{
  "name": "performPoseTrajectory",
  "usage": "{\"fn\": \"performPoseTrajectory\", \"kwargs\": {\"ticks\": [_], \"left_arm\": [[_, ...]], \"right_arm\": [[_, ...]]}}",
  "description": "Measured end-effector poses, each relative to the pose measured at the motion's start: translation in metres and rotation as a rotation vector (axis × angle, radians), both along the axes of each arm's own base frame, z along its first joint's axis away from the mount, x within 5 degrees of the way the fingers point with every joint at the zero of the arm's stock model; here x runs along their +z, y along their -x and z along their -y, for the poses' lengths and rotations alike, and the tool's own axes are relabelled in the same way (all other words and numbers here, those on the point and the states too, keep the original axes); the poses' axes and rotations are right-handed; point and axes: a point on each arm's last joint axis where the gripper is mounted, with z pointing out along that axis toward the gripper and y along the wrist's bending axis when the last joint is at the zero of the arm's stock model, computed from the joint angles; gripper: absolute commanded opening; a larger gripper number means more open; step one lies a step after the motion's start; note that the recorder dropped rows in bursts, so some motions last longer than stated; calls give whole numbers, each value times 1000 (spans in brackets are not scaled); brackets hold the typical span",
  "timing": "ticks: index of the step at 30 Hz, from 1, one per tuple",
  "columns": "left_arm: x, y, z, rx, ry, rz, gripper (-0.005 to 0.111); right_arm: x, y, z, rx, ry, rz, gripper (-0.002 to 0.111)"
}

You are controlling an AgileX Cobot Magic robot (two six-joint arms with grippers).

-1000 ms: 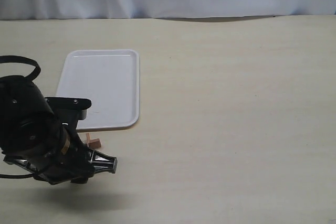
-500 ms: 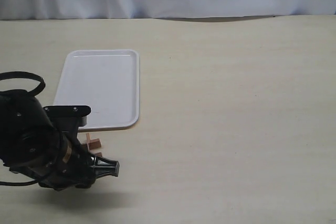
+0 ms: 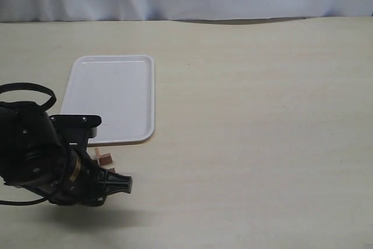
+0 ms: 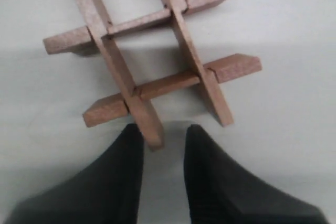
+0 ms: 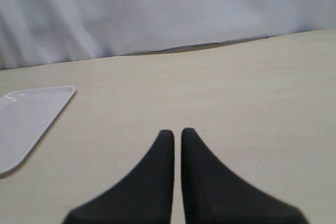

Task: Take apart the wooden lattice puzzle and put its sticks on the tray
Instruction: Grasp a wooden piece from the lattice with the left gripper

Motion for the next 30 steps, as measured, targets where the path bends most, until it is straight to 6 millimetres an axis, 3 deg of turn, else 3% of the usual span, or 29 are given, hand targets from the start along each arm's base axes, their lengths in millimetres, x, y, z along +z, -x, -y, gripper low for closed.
{"fn": "performPoseTrajectory", "kwargs": {"ticks": [3, 22, 30], "left_arm": [[0, -1, 0, -6, 4, 6, 0], [3, 1, -3, -45, -42, -10, 0], [55, -8, 1, -113, -31, 66, 0]], "right_arm": [[0, 0, 0, 0, 0, 0, 5], [0, 0, 0, 0, 0, 0, 5], [0, 0, 0, 0, 0, 0, 5]]}}
